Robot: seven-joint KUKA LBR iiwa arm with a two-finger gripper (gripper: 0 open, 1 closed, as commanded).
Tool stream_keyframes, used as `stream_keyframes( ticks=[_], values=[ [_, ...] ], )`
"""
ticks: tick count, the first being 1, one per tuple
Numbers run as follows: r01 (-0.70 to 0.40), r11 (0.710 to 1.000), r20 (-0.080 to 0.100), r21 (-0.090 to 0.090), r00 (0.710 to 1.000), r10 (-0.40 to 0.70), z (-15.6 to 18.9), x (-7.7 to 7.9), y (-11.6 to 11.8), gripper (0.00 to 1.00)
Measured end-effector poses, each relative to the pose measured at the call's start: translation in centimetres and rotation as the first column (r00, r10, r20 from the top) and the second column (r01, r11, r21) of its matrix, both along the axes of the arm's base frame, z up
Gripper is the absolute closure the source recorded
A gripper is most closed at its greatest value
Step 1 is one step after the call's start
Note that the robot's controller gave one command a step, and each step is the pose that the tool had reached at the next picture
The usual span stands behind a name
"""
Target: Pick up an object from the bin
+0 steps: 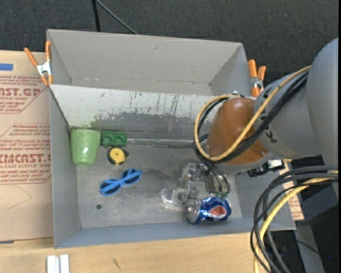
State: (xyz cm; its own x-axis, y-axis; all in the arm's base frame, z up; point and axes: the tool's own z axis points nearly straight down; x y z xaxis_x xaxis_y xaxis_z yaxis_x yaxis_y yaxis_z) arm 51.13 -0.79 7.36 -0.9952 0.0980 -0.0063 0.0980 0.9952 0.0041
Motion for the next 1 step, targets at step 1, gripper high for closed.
stream_keyframes(
  ticks=[1],
  values=[
    [0.0, 1.0, 0.0, 0.0, 1.0, 0.0, 0.01, 0.0, 0.0, 1.0]
  ],
)
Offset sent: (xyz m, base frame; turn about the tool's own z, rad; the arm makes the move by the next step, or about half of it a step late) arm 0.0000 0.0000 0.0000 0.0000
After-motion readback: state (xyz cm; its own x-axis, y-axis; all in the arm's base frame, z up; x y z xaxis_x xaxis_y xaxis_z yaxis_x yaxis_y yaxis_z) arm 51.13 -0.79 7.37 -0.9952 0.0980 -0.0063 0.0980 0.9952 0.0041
